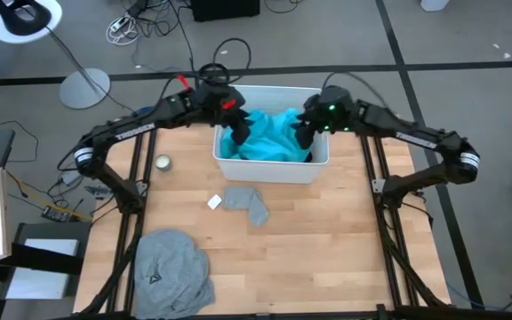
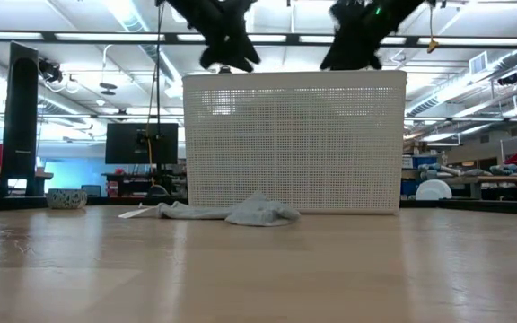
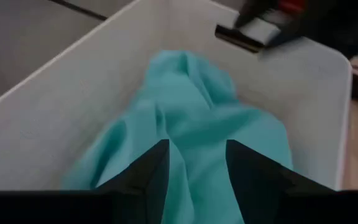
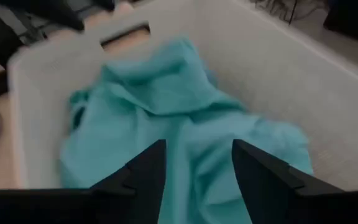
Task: Sort clothes
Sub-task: Put the blue shorts into the white laundry bin, then put the gray sock into the white laundry bin, then put the gray shirt into the white laundry bin
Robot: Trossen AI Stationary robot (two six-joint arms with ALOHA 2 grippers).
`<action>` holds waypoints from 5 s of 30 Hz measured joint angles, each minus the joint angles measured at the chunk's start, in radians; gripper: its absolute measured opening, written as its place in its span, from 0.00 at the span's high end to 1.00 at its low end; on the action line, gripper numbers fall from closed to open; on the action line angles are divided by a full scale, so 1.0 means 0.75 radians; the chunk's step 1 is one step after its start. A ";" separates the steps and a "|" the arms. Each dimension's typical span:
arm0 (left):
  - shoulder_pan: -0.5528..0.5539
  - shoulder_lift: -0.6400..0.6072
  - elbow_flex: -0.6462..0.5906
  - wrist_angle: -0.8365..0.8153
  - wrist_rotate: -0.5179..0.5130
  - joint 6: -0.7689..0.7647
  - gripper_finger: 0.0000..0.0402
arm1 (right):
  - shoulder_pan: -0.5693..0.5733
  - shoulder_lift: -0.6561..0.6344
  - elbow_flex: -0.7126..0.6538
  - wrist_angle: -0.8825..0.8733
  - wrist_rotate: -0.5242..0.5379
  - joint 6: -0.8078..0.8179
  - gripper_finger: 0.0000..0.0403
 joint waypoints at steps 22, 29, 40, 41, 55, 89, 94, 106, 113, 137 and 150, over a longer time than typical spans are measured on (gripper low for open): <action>-0.629 -0.869 -0.949 0.368 -0.325 -0.254 0.59 | 0.978 -0.722 -0.526 -0.057 0.456 0.434 0.63; -0.733 -0.964 -1.330 0.750 -0.402 -0.313 0.59 | 1.138 -0.445 -0.989 0.890 0.551 0.267 0.63; -0.751 -0.965 -1.441 0.836 -0.421 -0.354 0.59 | 1.037 0.404 -1.079 1.784 0.551 0.152 0.63; -0.751 -0.965 -1.441 0.842 -0.423 -0.353 0.59 | 1.022 0.475 -1.059 1.841 0.549 0.152 0.63; -0.752 -0.965 -1.441 0.823 -0.400 -0.390 0.59 | 0.867 1.138 -0.549 1.903 0.412 0.112 0.75; -1.135 -0.977 -1.439 0.112 -0.344 -1.017 0.60 | 0.680 0.008 -0.205 1.316 0.420 -0.875 0.99; -1.135 -0.976 -1.439 0.113 -0.349 -1.020 0.60 | 0.488 0.044 -0.062 1.015 0.564 -0.832 0.99; -1.135 -0.976 -1.439 0.112 -0.380 -1.015 0.60 | 0.074 0.141 -0.055 0.279 0.234 0.073 0.92; -1.135 -0.976 -1.439 0.113 -0.398 -1.015 0.60 | 0.025 0.258 -0.055 0.175 0.074 0.144 0.75; -1.285 -0.710 -1.439 0.073 -0.095 -1.225 0.60 | 0.308 -0.338 -0.070 -0.177 0.013 0.131 0.59; -1.343 -0.369 -1.431 0.254 -0.045 -1.219 0.77 | 0.701 -0.558 -0.416 -0.182 0.197 0.388 0.62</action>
